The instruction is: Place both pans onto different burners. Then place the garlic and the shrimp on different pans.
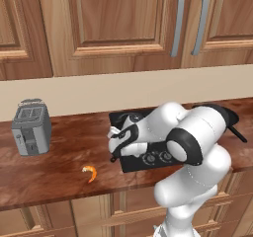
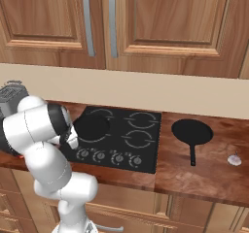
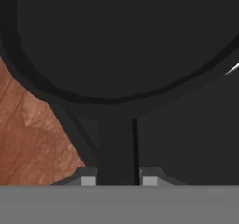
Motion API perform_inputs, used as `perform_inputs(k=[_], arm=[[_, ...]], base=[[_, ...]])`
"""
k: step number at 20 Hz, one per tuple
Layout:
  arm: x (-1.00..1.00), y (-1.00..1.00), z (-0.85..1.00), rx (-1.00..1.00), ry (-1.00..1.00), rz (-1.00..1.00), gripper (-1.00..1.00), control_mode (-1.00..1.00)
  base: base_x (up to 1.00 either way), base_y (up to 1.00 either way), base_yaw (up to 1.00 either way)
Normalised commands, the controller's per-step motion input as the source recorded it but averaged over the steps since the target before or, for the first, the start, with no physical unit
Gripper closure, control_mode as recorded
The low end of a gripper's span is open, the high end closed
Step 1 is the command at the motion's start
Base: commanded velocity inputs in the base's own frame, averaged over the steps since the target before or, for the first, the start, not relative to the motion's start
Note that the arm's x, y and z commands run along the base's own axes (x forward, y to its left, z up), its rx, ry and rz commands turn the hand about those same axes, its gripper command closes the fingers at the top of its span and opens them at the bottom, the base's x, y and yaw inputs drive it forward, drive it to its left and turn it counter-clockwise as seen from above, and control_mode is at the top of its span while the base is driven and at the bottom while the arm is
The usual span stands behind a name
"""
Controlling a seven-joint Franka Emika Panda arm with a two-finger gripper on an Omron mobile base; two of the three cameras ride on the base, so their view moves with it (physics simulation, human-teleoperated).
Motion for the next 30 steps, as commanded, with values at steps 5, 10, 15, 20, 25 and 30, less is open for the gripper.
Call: perform_inputs(k=[5, 10, 15, 20, 25, 30], arm=[[-0.42, -0.01, -0.23, 0.08, 0.0, -0.01, 1.0, -1.0], [-0.21, -0.17, -0.26, 0.03, 0.0, -0.05, 1.0, -1.0], [-0.05, -0.32, -0.37, 0.0, 0.01, -0.09, 1.0, -1.0], [-0.01, -0.25, -0.32, 0.0, 0.01, -0.1, 1.0, -1.0], [-0.03, -0.05, -0.16, 0.0, 0.0, -0.07, -1.0, -1.0], [-0.06, -0.27, -0.01, 0.0, 0.0, -0.03, -1.0, -1.0]], base=[[0.0, 0.0, 0.0], [0.0, 0.0, 0.0], [0.0, 0.0, 0.0], [0.0, 0.0, 0.0], [0.0, 0.0, 0.0], [0.0, 0.0, 0.0]])
